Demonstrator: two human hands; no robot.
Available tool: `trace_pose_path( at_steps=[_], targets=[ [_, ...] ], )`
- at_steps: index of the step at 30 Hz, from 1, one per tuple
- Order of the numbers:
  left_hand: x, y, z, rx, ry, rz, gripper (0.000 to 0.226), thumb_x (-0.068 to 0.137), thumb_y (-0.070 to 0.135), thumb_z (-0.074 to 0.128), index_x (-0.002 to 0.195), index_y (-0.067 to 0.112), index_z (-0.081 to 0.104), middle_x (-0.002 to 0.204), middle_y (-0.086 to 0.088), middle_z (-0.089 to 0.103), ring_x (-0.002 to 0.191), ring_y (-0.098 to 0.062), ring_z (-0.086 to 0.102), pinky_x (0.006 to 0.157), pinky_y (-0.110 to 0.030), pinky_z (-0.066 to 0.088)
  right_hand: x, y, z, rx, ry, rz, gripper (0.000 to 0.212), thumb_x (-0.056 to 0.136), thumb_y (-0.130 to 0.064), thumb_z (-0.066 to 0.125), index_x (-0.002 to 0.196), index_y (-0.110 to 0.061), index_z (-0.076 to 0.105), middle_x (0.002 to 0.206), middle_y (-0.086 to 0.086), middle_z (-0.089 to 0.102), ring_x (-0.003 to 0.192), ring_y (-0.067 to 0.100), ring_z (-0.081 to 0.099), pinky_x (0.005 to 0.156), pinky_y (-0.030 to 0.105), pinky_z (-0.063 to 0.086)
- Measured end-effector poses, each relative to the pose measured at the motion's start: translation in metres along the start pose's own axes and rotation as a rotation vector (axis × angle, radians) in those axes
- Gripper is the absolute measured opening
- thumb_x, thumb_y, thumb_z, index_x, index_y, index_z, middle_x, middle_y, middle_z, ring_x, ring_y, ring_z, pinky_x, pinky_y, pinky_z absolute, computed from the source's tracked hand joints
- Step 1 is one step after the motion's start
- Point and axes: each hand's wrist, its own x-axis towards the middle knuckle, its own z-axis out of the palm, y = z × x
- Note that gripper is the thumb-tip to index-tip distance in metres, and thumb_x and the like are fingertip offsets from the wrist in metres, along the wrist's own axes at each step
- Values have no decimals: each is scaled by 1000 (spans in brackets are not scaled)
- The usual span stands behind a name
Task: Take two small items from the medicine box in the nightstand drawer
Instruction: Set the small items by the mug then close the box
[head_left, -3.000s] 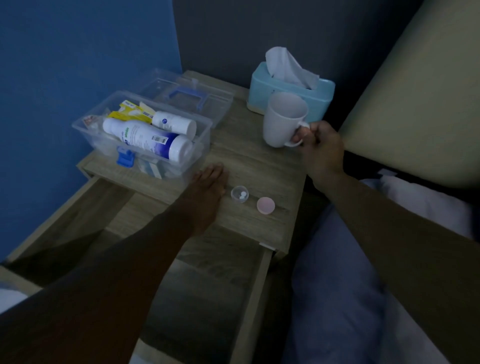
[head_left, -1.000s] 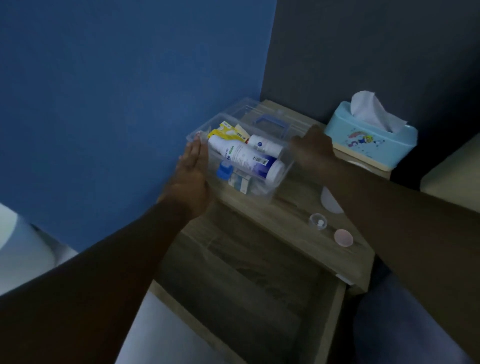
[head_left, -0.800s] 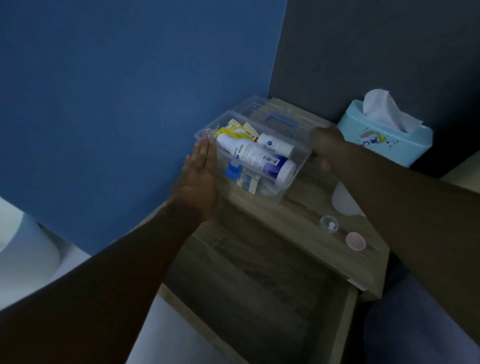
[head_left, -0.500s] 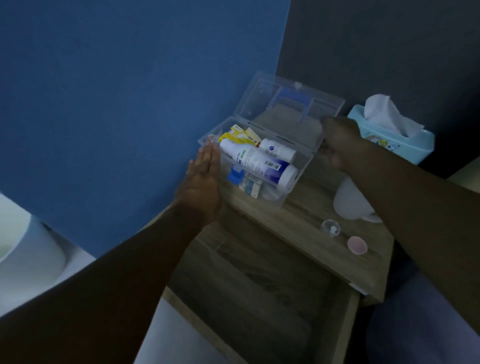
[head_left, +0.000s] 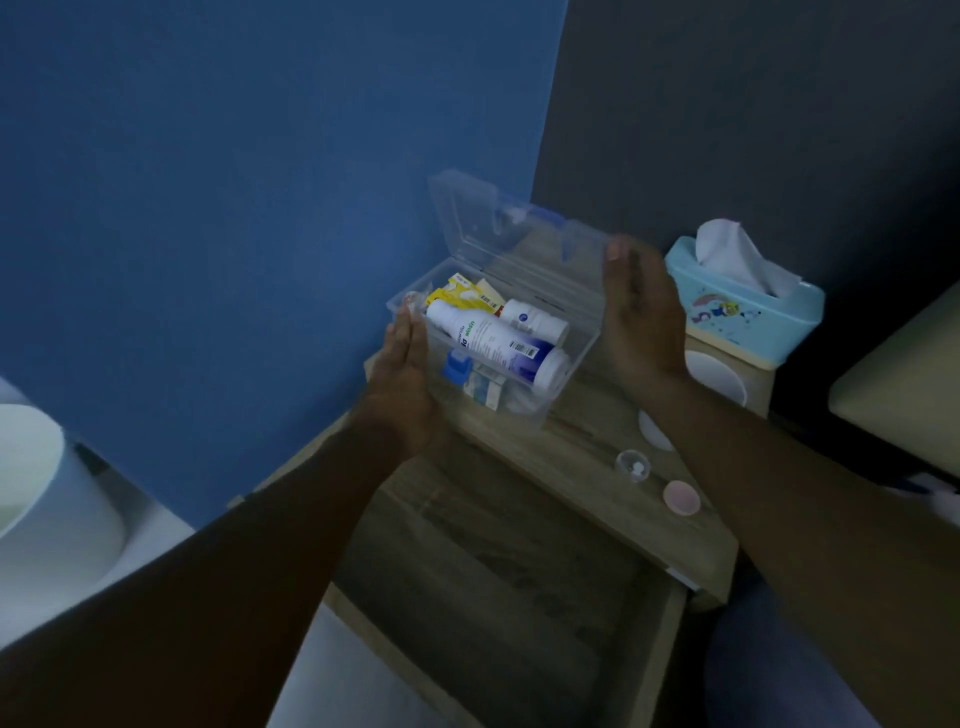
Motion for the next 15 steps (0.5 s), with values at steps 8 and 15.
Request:
trace_pose_path(
  at_steps=[8, 15],
  targets=[
    [-12, 12, 20, -245, -55, -234, 73, 93, 2, 50, 154, 5, 10, 164, -13, 1, 151, -28, 10, 118, -31, 16, -52, 22, 2, -44, -188, -187, 44, 97, -38, 55, 135, -16, 47, 135, -4, 53, 110, -14, 47, 84, -5, 34],
    [-10, 20, 18, -471, 1, -338, 33, 97, 15, 47, 129, 14, 54, 107, -3, 64, 83, -10, 62, 68, -26, 51, -79, 28, 3, -238, -260, -370, 39, 101, -20, 52, 139, -11, 48, 149, 9, 44, 142, 18, 36, 114, 24, 31]
  ],
)
